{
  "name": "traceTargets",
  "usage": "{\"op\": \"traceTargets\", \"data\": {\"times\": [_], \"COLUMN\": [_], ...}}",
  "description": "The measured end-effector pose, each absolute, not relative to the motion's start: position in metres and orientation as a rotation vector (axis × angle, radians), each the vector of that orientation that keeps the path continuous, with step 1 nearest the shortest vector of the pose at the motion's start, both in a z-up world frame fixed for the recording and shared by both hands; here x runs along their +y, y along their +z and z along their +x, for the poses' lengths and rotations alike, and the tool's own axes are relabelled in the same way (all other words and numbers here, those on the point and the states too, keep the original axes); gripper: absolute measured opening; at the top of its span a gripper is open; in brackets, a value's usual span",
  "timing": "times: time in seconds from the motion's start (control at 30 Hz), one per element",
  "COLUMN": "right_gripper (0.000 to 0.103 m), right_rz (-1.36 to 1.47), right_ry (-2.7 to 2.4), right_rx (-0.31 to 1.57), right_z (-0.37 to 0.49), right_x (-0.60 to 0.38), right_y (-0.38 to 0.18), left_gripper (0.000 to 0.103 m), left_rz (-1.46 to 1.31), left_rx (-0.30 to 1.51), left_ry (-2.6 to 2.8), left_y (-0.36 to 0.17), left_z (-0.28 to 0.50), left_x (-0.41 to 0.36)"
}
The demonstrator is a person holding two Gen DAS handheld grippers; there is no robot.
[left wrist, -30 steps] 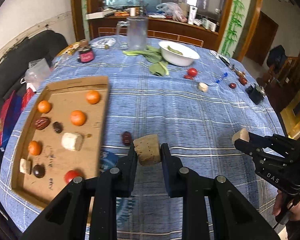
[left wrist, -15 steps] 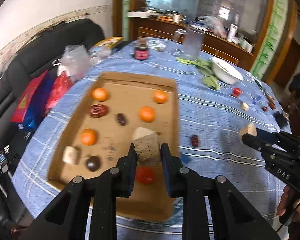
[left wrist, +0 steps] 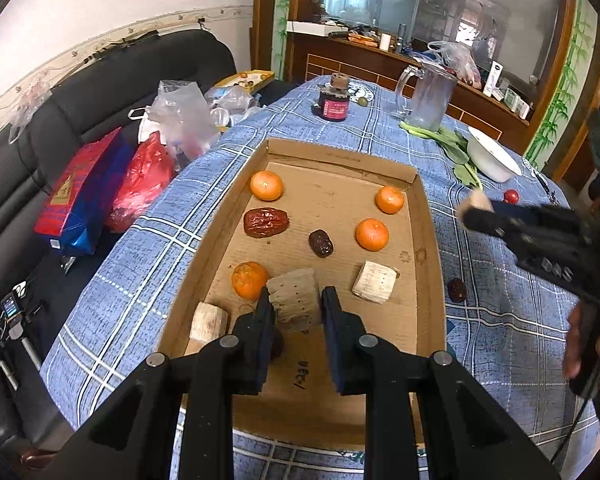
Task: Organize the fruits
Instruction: 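Carry the yam slice and yam chunk over the cardboard tray, then lower both yam pieces into the tray and open both grippers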
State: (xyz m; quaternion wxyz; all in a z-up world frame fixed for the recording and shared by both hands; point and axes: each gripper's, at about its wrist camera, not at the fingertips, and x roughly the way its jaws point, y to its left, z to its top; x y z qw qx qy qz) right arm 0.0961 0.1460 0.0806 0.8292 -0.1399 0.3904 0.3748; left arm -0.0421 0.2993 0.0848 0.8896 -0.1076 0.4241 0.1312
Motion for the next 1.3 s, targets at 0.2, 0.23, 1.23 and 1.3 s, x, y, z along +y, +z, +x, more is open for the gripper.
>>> {"op": "traceTargets", "data": {"times": [0.2, 0.23, 1.23, 1.3], "right_gripper": [0.034, 0.034, 0.034, 0.034], "right_rz": [-0.305, -0.308, -0.407, -0.419], "right_ry": [0.826, 0.83, 0.858, 0.853], "right_rx": [0.828, 0.83, 0.971, 0.965], "right_z": [0.115, 0.119, 0.175, 0.174], "right_x": [0.181, 0.186, 0.273, 0.275], "right_y": [0.076, 0.075, 0.012, 0.012], "left_gripper": [0.023, 0.023, 0.022, 0.023], "left_rz": [-0.221, -0.221, -0.266, -0.266], "left_rx": [0.904, 0.91, 1.024, 1.023], "left_ry": [0.256, 0.254, 0.231, 0.232], "left_y": [0.073, 0.071, 0.021, 0.021], "left_z": [-0.028, -0.025, 0.023, 0.023], "left_x": [0.305, 0.306, 0.317, 0.317]}}
